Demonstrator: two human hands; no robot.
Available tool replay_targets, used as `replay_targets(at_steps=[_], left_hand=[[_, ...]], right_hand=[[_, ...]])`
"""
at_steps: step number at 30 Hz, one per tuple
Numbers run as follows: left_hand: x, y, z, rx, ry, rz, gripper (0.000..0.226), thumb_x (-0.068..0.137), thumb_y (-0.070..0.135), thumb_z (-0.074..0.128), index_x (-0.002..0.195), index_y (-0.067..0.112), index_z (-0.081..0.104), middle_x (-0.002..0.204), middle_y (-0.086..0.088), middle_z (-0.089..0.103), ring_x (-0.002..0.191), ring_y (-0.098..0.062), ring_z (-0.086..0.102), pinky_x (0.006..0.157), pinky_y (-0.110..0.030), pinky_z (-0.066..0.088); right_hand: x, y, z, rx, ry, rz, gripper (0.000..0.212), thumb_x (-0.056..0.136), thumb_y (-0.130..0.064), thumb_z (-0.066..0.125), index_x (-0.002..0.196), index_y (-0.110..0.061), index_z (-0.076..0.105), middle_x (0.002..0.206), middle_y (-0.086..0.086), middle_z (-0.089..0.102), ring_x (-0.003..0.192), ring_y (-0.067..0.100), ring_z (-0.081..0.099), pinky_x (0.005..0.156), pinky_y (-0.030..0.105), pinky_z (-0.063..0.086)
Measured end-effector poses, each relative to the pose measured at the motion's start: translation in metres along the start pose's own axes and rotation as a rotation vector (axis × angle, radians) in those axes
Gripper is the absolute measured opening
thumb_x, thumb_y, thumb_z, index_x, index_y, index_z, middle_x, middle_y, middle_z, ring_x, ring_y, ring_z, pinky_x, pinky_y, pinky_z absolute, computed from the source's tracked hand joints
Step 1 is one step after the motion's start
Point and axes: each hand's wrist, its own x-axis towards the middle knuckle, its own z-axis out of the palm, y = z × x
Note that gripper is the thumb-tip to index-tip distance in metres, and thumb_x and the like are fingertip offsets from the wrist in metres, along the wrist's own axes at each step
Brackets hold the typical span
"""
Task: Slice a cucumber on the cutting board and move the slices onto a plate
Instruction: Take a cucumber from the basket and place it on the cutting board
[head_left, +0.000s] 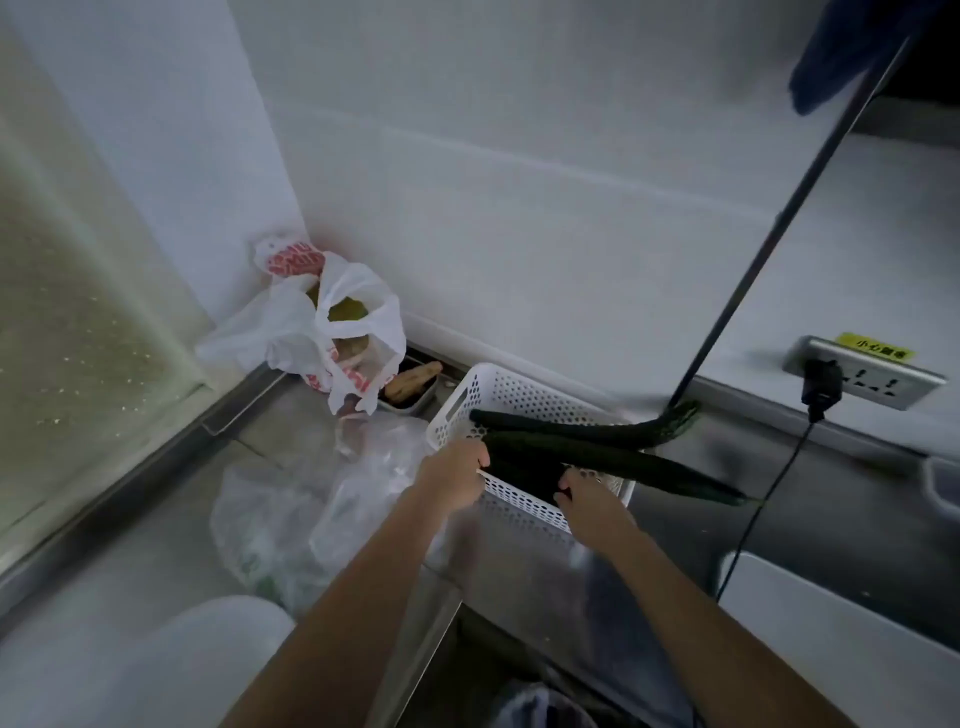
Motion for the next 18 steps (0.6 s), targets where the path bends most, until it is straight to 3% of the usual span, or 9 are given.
replay_targets(at_steps=[5,8,12,14,18], left_hand=[[0.012,0.002,0.006,-0.032,0.006,-0.056,0.026,0.09,0.01,0.051,0.113,0.018,0.059,0.123,-0.002,0.053,0.113,-0.02,0.051,0.089,-0.029,0.041],[0.016,0.002,0.005,-0.052,0.024,-0.063,0.02,0.09,0.011,0.051,0.106,0.018,0.061,0.117,-0.003,0.057,0.107,-0.02,0.053,0.087,-0.03,0.044],[0.018,0.003,0.003,-0.134,0.055,-0.099,0.017,0.089,0.007,0.049,0.096,0.014,0.063,0.105,-0.004,0.061,0.097,-0.019,0.056,0.082,-0.03,0.045],[0.019,0.004,0.001,-0.184,0.069,-0.127,0.015,0.089,0.01,0.049,0.092,0.008,0.064,0.098,-0.009,0.064,0.088,-0.017,0.057,0.078,-0.031,0.046],[0.021,0.009,-0.003,-0.269,0.044,-0.198,0.025,0.092,0.027,0.053,0.083,0.005,0.06,0.08,-0.008,0.059,0.072,-0.016,0.055,0.07,-0.03,0.047]], right_hand=[[0.012,-0.001,0.007,0.096,-0.019,0.113,0.029,0.099,-0.031,0.042,0.116,-0.007,0.041,0.108,0.018,0.061,0.098,0.035,0.059,0.079,0.04,0.047],[0.016,0.0,0.005,0.191,-0.035,0.153,0.036,0.096,-0.034,0.05,0.117,-0.004,0.047,0.108,0.017,0.061,0.098,0.032,0.059,0.076,0.037,0.047],[0.015,0.003,-0.005,0.287,-0.113,0.144,0.038,0.096,-0.038,0.049,0.101,-0.001,0.058,0.082,0.01,0.057,0.074,0.021,0.053,0.056,0.027,0.037],[0.012,0.003,-0.014,0.352,-0.135,0.129,0.031,0.096,-0.037,0.05,0.093,-0.006,0.056,0.075,0.005,0.053,0.066,0.015,0.049,0.054,0.024,0.035],[0.004,0.0,-0.031,0.745,-0.182,0.239,0.029,0.096,-0.032,0.051,0.107,-0.006,0.049,0.081,0.007,0.059,0.065,0.012,0.053,0.054,0.021,0.042]])
